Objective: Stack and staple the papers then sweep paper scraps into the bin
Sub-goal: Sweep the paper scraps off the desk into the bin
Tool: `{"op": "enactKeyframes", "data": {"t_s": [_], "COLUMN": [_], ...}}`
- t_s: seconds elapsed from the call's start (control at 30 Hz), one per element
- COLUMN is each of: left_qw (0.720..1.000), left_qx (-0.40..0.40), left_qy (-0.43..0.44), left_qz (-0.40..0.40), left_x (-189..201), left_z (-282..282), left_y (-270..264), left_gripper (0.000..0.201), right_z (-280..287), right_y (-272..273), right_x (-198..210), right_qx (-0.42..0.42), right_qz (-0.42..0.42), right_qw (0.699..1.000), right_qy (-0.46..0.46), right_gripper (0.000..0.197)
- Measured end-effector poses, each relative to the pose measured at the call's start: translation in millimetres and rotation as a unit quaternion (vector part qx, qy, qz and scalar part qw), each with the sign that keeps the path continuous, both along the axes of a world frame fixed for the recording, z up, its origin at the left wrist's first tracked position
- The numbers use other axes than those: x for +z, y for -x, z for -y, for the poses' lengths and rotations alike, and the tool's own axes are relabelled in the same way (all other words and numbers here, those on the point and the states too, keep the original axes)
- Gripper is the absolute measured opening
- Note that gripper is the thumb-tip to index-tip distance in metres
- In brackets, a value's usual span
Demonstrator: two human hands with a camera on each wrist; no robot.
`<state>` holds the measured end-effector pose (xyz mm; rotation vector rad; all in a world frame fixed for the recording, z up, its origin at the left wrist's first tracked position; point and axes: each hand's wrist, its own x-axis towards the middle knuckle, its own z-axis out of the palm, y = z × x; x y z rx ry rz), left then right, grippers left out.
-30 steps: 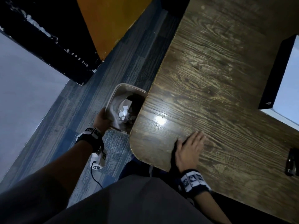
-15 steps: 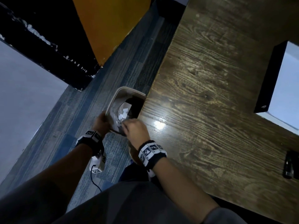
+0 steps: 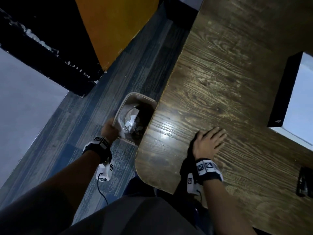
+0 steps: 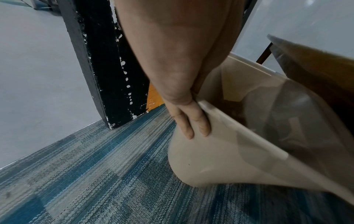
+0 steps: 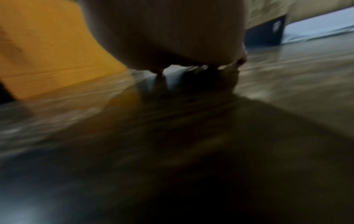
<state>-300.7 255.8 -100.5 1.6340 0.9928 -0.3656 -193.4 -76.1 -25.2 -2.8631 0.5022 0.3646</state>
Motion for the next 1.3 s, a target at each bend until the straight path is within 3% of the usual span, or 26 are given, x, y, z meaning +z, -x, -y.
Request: {"op": "enactKeyframes", "data": {"t_s": [0.13,0.23,0.37,0.5,0.57,0.67,0.73,0.8,0.9,0.97,1.07,1.2,1.3], "left_qw": [1.0,1.0,1.0,1.0,1.0,1.0,0.999,0.998,0.997,0.997,0.996,0.994,0.99], "left_qx": [0.01,0.005,-0.002,-0.008,-0.008,-0.001,-0.031,-0.05,-0.048,-0.048,-0.048,-0.047,-0.07], "left_qy": [0.006,0.013,-0.002,-0.002,0.004,-0.014,-0.022,-0.024,-0.03,-0.04,-0.072,-0.1,-0.122], "left_qz": [-0.003,-0.002,-0.006,-0.016,-0.015,-0.024,-0.015,-0.019,-0.045,-0.037,-0.025,-0.017,-0.012], "left_x": [4,2,-3,-7,-5,-13,-26,-52,-75,-68,-19,7,10], "left_z": [0,0,0,-1,-1,-8,-15,-26,-37,-36,-24,-13,-12], "left_y": [-9,-14,-20,-25,-27,-31,-34,-37,-47,-53,-65,-76,-77], "left_gripper": [0.038,0.04,0.046,0.046,0.048,0.052,0.04,0.03,0.047,0.052,0.056,0.045,0.027], "right_z": [-70,-122,-162,-179,-182,-164,-139,-116,-105,-117,-149,-185,-196], "right_y": [15,32,48,42,26,-19,-59,-101,-137,-136,-106,-58,-42], "right_x": [3,10,2,1,5,22,29,30,17,10,9,8,10], "right_qx": [0.15,0.3,0.394,0.508,0.458,0.24,0.196,0.224,0.21,0.222,0.349,0.544,0.553], "right_qz": [-0.024,-0.043,-0.055,-0.08,-0.087,-0.025,0.076,0.115,0.02,-0.036,-0.057,-0.103,-0.126], "right_qw": [0.988,0.949,0.915,0.847,0.85,0.905,0.923,0.942,0.974,0.973,0.935,0.832,0.823], "right_qy": [-0.037,-0.083,-0.074,-0.138,-0.246,-0.35,-0.323,-0.222,-0.081,-0.046,-0.024,-0.01,-0.026], "right_gripper": [0.074,0.072,0.068,0.055,0.032,0.024,0.025,0.035,0.061,0.071,0.075,0.061,0.031]}}
